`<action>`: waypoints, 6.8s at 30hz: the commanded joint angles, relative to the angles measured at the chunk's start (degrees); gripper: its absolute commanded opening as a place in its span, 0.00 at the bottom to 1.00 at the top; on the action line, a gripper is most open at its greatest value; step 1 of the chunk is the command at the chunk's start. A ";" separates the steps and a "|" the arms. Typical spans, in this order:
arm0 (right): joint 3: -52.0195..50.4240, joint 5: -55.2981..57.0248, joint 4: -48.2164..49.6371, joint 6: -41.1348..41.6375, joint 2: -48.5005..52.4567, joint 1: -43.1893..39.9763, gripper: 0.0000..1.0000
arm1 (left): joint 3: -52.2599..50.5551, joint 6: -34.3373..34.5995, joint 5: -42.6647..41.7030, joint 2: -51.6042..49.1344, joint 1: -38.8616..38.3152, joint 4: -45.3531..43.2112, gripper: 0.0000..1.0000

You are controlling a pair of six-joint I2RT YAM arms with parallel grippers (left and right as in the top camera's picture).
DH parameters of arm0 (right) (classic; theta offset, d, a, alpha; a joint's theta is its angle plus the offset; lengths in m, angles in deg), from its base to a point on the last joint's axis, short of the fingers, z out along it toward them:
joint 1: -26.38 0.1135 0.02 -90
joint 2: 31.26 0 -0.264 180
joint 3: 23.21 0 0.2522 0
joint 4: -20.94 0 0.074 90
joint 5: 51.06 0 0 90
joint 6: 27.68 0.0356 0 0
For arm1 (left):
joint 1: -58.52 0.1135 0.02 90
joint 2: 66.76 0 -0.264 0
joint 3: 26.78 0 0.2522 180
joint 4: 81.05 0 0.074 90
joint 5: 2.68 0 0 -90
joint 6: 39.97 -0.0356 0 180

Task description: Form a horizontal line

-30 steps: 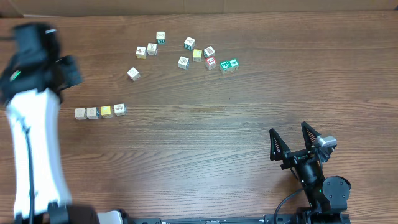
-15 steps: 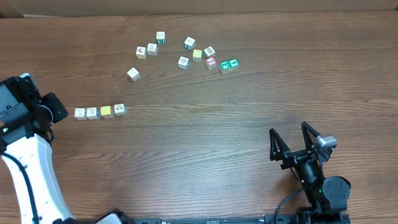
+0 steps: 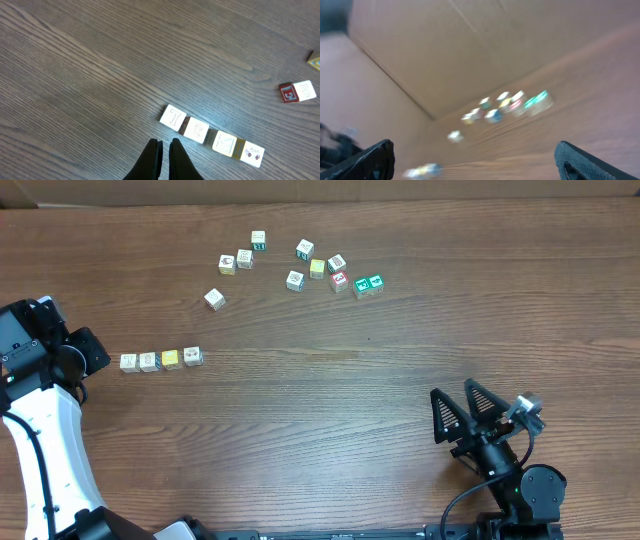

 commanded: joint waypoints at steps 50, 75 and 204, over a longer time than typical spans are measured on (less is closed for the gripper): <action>76.41 -10.56 -1.73 -13.81 114.18 31.93 0.04 | -0.04 -9.38 -15.69 -20.22 10.10 -11.17 0.04; 84.11 -11.04 -0.83 -13.66 124.37 35.50 0.04 | -0.04 -10.49 -19.80 -28.11 9.68 -16.02 0.04; 101.02 -9.44 2.03 -8.66 141.70 44.61 0.04 | -0.04 -7.91 -21.42 -31.50 1.36 -18.43 0.04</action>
